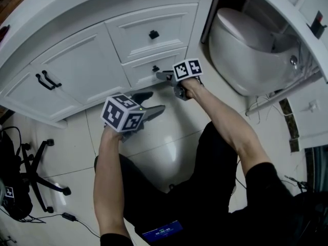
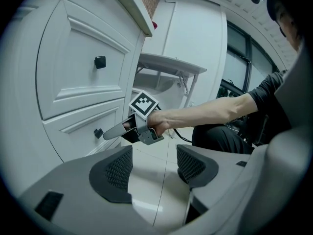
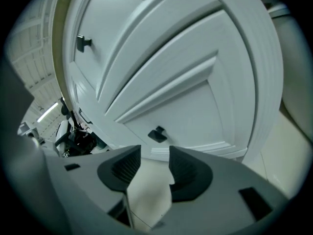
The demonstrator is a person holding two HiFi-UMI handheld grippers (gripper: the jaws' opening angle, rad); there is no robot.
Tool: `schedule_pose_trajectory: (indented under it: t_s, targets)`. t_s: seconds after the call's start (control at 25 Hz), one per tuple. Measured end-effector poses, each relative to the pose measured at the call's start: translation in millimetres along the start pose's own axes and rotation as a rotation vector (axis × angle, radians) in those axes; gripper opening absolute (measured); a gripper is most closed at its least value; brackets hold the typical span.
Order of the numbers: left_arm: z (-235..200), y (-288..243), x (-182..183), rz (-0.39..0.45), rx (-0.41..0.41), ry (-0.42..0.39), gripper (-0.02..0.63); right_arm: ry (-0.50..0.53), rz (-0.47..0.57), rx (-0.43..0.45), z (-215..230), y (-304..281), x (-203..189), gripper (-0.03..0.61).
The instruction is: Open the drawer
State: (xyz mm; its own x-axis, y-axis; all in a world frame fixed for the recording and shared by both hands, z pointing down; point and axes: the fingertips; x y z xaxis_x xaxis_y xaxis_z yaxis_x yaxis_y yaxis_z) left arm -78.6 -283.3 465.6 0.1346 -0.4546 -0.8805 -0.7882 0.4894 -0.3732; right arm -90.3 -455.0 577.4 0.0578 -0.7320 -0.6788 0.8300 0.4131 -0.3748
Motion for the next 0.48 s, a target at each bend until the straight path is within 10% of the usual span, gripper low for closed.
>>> schedule_pose_trajectory:
  t_s: [0.48]
  targets:
    - [-11.8,1.7,-0.8,-0.017,-0.005,-0.009,0.287,-0.145,0.089,0.019,9.1,-33.0,17.5,0.212]
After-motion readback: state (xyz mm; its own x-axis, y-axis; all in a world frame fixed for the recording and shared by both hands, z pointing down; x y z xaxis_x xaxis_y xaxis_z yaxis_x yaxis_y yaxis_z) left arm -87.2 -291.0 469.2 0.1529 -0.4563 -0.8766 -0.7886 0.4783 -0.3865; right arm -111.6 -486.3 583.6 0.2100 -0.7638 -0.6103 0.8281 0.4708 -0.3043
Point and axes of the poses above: the fingertips, and each gripper's own axes: y backward along the fingers, z to its right, x out of its top, and after that the axes turned 13 degrees about z, right-handed
